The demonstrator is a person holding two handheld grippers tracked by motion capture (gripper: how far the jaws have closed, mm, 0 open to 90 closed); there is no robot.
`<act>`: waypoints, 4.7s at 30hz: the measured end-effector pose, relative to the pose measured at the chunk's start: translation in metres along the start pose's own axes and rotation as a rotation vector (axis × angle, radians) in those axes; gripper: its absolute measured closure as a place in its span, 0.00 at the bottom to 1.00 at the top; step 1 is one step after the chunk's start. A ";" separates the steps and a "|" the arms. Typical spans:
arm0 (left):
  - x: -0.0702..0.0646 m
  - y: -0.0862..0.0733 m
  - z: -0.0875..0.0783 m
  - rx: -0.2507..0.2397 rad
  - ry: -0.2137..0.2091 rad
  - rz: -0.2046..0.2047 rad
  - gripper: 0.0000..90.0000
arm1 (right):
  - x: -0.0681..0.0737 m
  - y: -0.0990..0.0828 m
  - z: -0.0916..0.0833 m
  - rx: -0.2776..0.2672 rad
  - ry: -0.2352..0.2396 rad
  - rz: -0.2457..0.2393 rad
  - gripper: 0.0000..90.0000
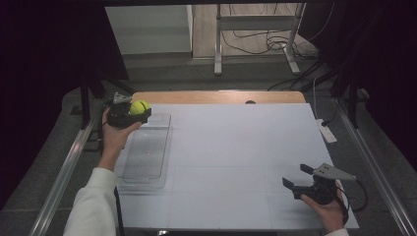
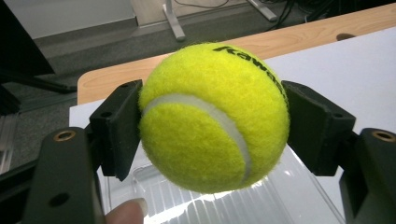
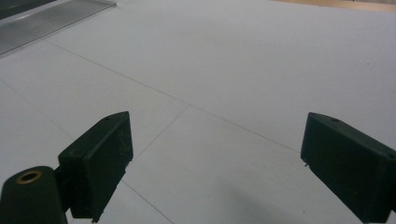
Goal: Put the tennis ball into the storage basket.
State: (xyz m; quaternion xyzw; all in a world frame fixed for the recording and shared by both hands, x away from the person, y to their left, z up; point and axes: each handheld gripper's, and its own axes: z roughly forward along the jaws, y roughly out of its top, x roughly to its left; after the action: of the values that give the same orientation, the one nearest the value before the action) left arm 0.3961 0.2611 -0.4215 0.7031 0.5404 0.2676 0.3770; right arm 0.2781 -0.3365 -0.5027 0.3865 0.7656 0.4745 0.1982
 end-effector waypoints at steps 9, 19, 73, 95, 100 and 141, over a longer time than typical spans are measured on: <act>0.004 0.000 0.004 0.018 0.009 -0.004 0.30 | 0.000 0.000 0.000 0.000 0.000 0.000 0.10; 0.009 -0.001 0.008 0.050 0.025 -0.003 0.30 | 0.000 0.000 0.000 -0.002 -0.002 0.001 0.10; 0.017 -0.022 0.043 0.252 0.055 0.007 0.30 | -0.001 0.000 -0.001 -0.001 -0.004 -0.001 0.10; 0.016 -0.032 0.062 0.356 0.055 0.016 0.30 | -0.001 -0.001 0.000 0.000 -0.006 0.000 0.10; 0.015 -0.033 0.067 0.376 0.062 0.026 0.30 | -0.001 -0.001 0.000 0.002 -0.003 0.007 0.10; 0.015 -0.032 0.053 0.281 0.057 0.016 0.18 | -0.001 -0.001 -0.001 0.002 -0.007 0.003 0.10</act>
State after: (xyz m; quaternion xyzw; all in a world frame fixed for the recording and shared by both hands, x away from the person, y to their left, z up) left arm 0.4238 0.2665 -0.4779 0.7453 0.5774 0.2120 0.2572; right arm 0.2780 -0.3384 -0.5035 0.3894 0.7648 0.4727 0.2000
